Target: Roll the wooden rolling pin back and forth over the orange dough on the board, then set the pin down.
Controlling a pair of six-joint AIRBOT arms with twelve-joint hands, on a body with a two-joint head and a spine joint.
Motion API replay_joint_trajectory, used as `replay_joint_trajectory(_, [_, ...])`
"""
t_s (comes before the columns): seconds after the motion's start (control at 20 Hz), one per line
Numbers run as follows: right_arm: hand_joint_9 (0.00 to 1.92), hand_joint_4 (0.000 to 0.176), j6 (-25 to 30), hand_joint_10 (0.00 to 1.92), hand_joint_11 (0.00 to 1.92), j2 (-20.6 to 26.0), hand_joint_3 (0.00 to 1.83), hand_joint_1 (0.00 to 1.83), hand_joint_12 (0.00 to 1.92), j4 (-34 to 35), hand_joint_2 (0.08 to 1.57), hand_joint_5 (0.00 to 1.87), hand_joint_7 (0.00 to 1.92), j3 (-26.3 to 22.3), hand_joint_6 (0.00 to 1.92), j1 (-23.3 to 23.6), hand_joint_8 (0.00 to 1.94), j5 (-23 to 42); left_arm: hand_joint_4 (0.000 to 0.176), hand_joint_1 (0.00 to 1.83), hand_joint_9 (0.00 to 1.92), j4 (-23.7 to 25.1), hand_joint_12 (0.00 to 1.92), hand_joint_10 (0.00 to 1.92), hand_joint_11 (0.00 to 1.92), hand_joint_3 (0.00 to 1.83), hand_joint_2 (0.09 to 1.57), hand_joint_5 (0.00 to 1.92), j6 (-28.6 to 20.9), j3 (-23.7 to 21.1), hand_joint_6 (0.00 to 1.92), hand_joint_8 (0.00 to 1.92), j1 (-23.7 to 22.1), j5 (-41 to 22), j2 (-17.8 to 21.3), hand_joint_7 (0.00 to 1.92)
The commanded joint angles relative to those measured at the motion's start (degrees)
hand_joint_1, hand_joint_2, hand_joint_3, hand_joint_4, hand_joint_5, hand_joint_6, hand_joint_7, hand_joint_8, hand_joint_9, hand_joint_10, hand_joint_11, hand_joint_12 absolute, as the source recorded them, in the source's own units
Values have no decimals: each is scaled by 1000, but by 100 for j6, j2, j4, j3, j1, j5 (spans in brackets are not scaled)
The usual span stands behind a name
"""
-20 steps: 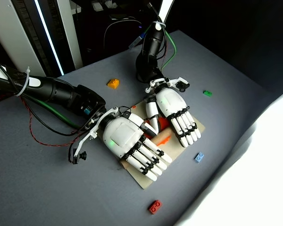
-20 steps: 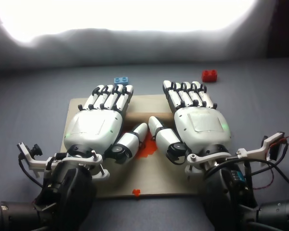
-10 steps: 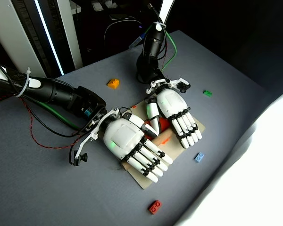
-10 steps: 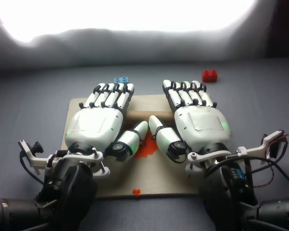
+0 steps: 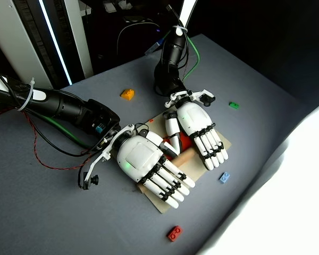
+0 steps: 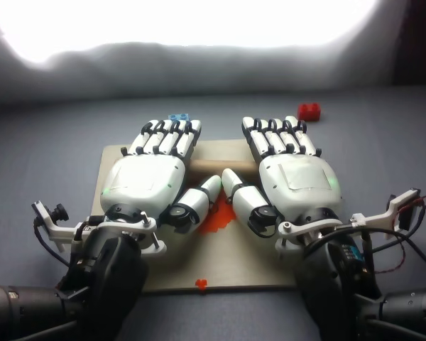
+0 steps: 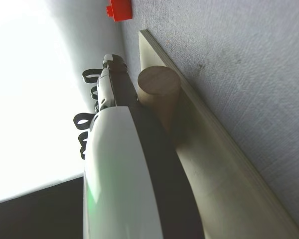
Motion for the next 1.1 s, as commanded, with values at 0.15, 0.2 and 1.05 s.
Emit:
replay_joint_trajectory(0.15, [55, 0, 36, 1, 5, 37, 0, 0, 2, -124, 1532, 44, 86, 69, 0, 40, 1, 277, 0, 0, 16, 160, 0, 6, 0, 0, 1537, 29, -18, 117, 11, 4, -74, -387, 3, 40])
replay_joint_trajectory(0.2, [59, 0, 36, 4, 0, 37, 1, 0, 0, -124, 1534, 49, 90, 80, 6, 49, 5, 262, 0, 0, 11, 160, 0, 4, 0, 1, 1541, 22, -18, 135, 7, 3, -78, -366, -1, 38])
replay_joint_trajectory(1.05, [65, 0, 82, 2, 8, 39, 0, 0, 8, -125, 1530, 58, 94, 179, 1, 75, 2, 160, 0, 0, 27, 159, 6, 10, 13, 0, 1539, 46, -32, 298, 16, 13, -198, -211, -68, 56])
